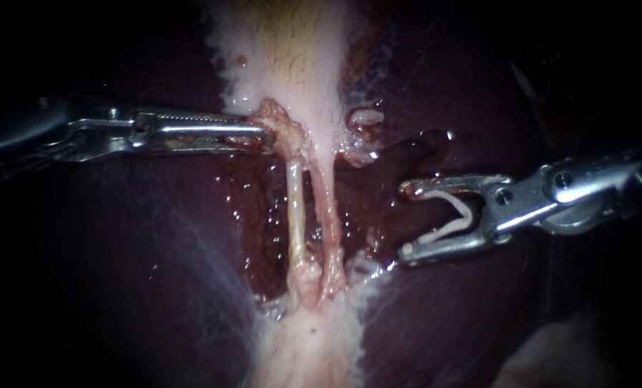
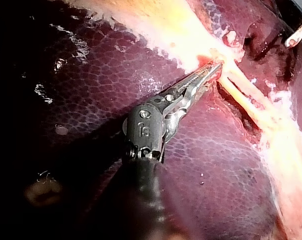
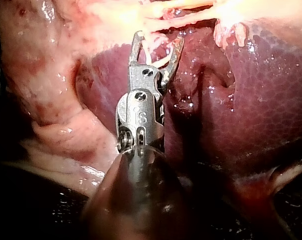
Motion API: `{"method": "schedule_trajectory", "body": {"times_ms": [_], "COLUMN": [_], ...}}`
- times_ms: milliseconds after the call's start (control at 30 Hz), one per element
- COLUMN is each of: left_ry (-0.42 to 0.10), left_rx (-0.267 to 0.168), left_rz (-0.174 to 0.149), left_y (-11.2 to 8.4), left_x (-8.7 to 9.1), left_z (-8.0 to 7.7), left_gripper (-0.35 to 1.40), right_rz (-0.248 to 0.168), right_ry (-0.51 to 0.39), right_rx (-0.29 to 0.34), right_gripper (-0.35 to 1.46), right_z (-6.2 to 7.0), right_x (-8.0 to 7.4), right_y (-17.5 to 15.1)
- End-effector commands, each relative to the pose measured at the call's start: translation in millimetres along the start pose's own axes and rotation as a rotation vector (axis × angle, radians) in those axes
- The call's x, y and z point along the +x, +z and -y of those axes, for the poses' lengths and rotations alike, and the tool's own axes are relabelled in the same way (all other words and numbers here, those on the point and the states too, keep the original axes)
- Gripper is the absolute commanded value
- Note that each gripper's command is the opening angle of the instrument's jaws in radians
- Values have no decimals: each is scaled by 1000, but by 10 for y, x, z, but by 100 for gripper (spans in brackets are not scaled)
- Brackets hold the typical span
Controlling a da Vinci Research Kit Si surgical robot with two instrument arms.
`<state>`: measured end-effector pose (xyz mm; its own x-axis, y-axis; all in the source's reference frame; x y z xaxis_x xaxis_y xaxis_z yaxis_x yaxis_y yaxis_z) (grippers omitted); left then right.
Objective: Clipping first clip left tube
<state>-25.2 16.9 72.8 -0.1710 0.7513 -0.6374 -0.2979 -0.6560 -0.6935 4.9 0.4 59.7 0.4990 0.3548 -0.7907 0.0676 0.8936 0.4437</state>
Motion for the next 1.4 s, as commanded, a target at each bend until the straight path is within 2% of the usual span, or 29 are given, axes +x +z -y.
{"method": "schedule_trajectory", "body": {"times_ms": [33,167,300,400,500,600,767,900,1033,1167,1400], "left_ry": [-1,-7,-28,-11,-1,-2,1,1,1,1,1], "left_rx": [-2,-14,-9,-9,-12,-12,-12,-13,-13,-12,-12], "left_rz": [0,3,-4,-20,-32,-35,-35,-35,-35,-35,-35], "left_y": [-2,-20,-51,-71,-81,-80,-78,-78,-78,-78,-77], "left_x": [1,12,38,58,71,74,70,69,69,69,69], "left_z": [0,-7,-27,-44,-58,-66,-64,-62,-62,-62,-62], "left_gripper": [-35,-35,-35,-35,-35,-35,-35,-35,-35,-35,-35], "right_rz": [0,0,0,0,0,0,0,-1,-2,-3,2], "right_ry": [1,1,1,1,1,2,4,0,46,76,102], "right_rx": [0,0,0,0,-1,-2,3,17,46,93,116], "right_gripper": [50,50,50,50,50,50,50,50,50,50,50], "right_z": [0,0,1,1,1,3,7,13,16,17,15], "right_x": [0,0,0,0,1,3,11,21,27,28,18], "right_y": [0,0,0,0,1,3,16,37,62,89,130]}}
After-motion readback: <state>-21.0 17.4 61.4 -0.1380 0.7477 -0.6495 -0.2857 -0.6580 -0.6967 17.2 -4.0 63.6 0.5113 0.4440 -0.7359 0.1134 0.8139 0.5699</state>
